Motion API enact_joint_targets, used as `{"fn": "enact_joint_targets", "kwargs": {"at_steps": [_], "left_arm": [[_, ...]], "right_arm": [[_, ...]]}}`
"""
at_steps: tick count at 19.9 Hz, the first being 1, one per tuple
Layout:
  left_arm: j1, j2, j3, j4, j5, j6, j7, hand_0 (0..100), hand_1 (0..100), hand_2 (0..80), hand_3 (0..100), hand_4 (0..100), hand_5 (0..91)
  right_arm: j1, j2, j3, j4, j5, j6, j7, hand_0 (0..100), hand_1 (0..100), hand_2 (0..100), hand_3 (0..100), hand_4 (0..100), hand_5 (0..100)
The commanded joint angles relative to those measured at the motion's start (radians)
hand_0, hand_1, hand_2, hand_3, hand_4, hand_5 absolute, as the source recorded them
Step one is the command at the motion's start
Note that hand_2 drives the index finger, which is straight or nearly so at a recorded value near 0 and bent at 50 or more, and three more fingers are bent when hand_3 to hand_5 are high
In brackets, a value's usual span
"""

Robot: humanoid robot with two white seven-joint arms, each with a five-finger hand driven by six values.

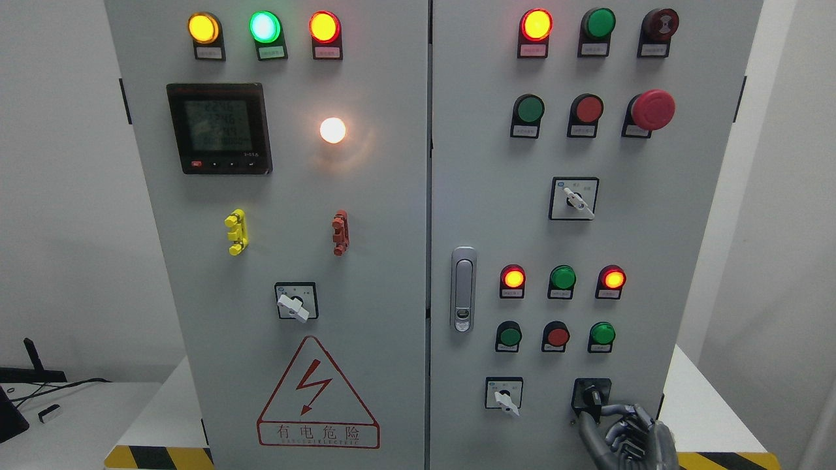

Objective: Trip black knob to open circuit
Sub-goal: 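Close the right hand fingers around the black rotary knob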

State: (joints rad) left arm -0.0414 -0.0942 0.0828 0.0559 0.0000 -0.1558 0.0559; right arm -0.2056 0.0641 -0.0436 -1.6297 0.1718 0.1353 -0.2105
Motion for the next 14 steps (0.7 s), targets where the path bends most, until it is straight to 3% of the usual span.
{"fn": "enact_joint_targets", "kwargs": {"at_steps": [1,14], "left_arm": [[0.0,-0.001,0.0,0.001,-0.031,-0.001,-0.001,12,39,0.0,0,0,0.0],[0.0,0.001,0.0,-0.001,-0.031,-0.001,-0.001,12,39,0.0,0,0,0.0]], "right_arm": [[0.0,0.0,0.001,-0.001,0.0,0.0,0.0,27,76,53,87,92,100],[-0.001,0.002,0.002,-0.001,0.0,0.001,0.002,26,76,55,89,92,100]]}}
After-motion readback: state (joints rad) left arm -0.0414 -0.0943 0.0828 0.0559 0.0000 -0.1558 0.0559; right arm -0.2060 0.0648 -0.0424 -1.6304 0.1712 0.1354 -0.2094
